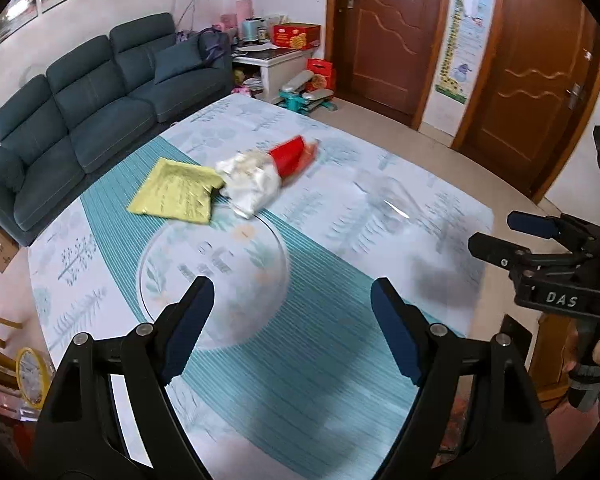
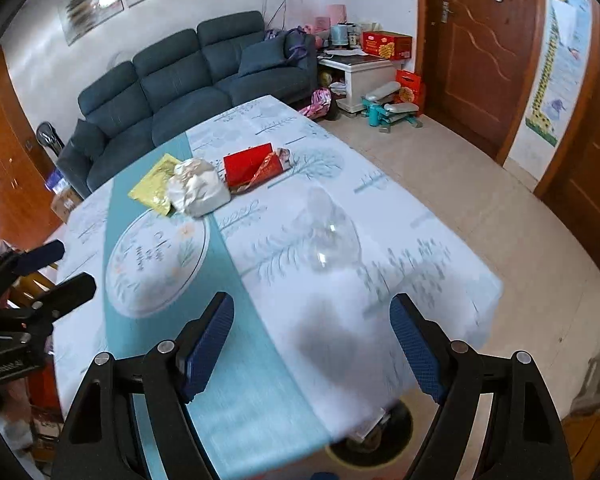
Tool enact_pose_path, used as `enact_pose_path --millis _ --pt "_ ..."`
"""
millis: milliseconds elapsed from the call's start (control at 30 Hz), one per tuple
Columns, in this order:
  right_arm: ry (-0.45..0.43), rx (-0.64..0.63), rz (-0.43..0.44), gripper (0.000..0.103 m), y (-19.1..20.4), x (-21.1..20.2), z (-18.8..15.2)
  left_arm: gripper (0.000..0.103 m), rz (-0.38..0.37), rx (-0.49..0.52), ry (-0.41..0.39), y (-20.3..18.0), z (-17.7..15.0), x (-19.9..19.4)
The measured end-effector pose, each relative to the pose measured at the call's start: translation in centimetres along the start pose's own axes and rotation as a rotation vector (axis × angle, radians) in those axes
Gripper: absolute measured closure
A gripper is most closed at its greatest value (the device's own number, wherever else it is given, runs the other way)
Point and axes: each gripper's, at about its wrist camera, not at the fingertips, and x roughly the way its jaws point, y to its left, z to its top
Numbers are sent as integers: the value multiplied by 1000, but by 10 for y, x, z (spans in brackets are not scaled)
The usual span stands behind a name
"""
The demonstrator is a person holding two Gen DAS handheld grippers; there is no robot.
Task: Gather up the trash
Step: 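Move both tools back toward the table, then grasp the white tissue with the left gripper while the right gripper grasps the clear plastic bottle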
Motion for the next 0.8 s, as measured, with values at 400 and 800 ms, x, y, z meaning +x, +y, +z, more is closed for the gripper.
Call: enact_pose_path --millis 400,800 --pt "115 -85 -85 27 0 151 57 25 10 -36 134 55 61 142" --pt "97 -171 -84 55 -16 194 57 25 98 165 205 43 98 226"
